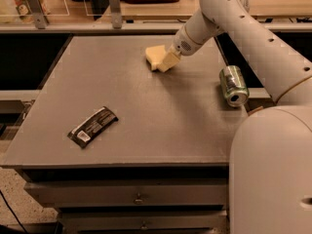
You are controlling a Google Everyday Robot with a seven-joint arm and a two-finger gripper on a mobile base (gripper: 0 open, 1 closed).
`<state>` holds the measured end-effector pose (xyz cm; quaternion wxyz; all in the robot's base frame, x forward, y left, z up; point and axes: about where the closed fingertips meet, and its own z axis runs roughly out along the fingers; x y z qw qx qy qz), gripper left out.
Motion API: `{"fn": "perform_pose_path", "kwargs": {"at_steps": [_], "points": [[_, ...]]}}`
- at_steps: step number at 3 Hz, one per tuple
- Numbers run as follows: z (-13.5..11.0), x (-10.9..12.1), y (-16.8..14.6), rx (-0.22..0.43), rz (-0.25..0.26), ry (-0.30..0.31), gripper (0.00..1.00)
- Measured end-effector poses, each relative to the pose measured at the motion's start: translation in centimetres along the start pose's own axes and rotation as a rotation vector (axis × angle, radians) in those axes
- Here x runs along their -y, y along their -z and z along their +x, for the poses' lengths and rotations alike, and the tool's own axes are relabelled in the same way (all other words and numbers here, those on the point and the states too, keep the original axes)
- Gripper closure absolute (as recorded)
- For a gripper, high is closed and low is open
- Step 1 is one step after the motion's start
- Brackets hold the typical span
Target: Pick sponge
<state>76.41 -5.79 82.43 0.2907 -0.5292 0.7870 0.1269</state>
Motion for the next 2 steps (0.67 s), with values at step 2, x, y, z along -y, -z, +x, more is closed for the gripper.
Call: {"fn": "perform_pose_path", "kwargs": {"at_steps": [2], "points": [[-1.3,-1.9,3.3,0.036,-0.022,0.047,1.0]]}}
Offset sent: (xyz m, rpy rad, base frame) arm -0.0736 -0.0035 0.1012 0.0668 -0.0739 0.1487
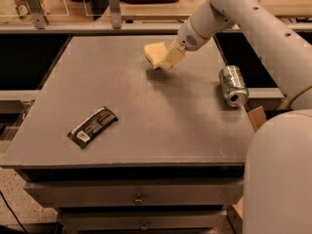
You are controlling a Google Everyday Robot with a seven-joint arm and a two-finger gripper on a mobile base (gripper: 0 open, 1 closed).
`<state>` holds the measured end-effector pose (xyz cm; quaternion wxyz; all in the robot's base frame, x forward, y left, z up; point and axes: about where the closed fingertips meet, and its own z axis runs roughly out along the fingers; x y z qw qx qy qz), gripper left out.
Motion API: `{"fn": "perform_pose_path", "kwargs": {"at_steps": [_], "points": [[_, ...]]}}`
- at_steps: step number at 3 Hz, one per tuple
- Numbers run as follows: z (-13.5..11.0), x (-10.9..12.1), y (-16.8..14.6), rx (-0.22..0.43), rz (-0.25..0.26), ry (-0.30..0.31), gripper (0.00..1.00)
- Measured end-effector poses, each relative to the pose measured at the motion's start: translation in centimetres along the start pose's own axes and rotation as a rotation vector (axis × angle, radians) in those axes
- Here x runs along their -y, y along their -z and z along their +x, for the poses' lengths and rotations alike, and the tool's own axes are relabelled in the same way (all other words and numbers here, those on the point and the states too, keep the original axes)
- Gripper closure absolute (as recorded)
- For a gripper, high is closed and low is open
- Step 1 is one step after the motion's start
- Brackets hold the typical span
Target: Pick sponge
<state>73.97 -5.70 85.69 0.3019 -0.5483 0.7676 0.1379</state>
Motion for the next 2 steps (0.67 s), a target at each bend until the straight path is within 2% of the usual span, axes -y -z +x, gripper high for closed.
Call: {"fn": "perform_pose_path", "kwargs": {"at_steps": [1,2], "points": [[-2.01,-2.19,4.52,0.04,-0.006,0.067,1.0],[-2.0,-2.19,4.5,0.04,-0.006,0.067,1.0]]}}
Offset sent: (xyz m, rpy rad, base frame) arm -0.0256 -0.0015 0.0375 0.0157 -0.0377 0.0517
